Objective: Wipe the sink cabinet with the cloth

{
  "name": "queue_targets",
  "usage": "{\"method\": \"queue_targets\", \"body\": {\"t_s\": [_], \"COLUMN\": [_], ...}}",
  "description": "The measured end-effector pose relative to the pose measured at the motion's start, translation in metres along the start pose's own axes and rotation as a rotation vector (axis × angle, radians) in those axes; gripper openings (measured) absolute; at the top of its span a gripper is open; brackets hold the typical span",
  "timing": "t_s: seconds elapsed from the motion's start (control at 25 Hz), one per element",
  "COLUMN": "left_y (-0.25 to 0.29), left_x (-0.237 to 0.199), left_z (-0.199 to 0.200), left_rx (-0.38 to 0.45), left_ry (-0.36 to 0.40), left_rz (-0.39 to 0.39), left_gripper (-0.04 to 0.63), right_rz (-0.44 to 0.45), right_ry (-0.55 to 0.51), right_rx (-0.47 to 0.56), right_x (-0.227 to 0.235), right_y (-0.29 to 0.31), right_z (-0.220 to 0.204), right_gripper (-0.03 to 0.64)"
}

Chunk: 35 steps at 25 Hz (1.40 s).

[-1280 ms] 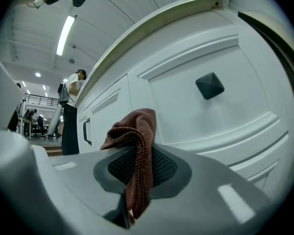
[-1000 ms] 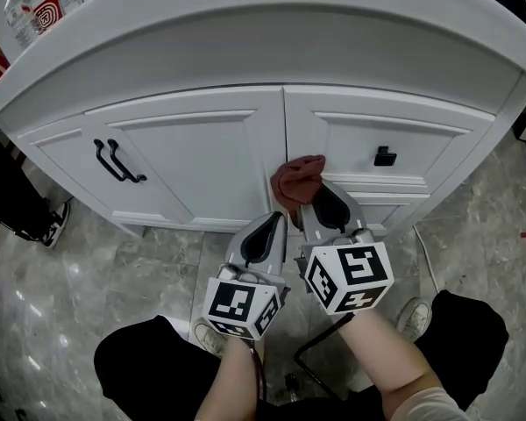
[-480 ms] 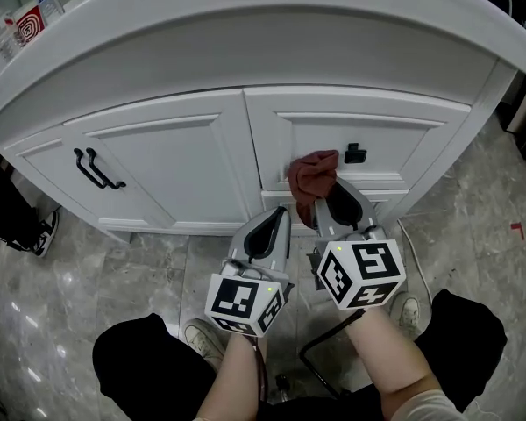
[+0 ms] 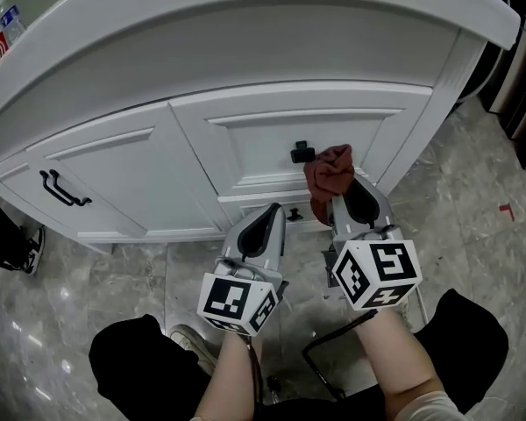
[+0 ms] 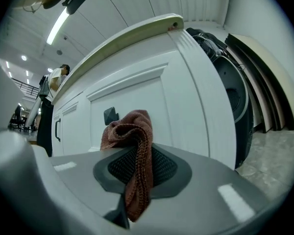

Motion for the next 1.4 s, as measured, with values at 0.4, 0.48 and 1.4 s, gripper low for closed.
{"method": "queue_targets", "body": {"t_s": [0.4, 0.48, 1.4], "left_y": [0.018, 0.021, -0.066], "left_x": [0.035, 0.043, -0.065], "left_z": [-0.014, -0.016, -0.036], "left_rx": [-0.013, -0.016, -0.138], "left_ry": [-0.011, -0.011, 0.049], "left_rz": [-0.052, -0.067, 0.16], "left_gripper": [0.0, 0.0, 0.0], "right_rz": [-0.145, -0.196, 0.248], "right_ry": [0.028, 0.052, 0.066], "right_rx": [-0.038, -0.042, -0.175], "right_x": [0.057, 0.071, -0.107], "right_y": [-0.03, -0.037, 0.045], "right_z": [0.005, 0.003, -0.116], "right_gripper": [0.087, 0.087, 0.087]}}
Point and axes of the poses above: the fingertips, and each gripper's own axes: y forward along the fingers, x to its right, z out of its top, the point moved 8 cm from there along -y, backward along the fingers, and after that the axes turned 1 degree about z, right-handed, at the moved point
